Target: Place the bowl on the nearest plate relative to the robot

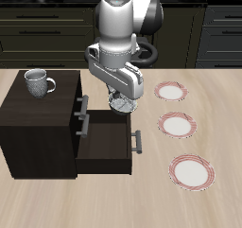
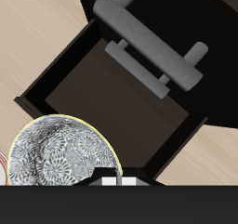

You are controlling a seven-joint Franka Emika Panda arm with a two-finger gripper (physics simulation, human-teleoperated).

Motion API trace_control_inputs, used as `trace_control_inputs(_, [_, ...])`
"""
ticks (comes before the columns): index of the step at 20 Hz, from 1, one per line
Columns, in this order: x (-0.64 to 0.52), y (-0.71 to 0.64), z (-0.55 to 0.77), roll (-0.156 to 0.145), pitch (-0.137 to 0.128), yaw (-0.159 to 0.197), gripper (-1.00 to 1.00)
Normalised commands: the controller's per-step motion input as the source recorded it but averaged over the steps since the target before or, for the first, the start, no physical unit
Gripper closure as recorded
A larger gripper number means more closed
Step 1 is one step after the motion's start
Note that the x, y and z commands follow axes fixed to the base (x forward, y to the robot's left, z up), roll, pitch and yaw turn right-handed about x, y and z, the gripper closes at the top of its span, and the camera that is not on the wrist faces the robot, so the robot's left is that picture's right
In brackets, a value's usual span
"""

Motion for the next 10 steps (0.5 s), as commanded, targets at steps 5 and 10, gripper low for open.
trace_control_inputs(5, [-0.23, 0.28, 0.32, 0.038, -0.045, 0.143, 1.0])
trace_control_inputs(10, [-0.28, 0.42, 0.19, 0.009, -0.055, 0.255, 1.0])
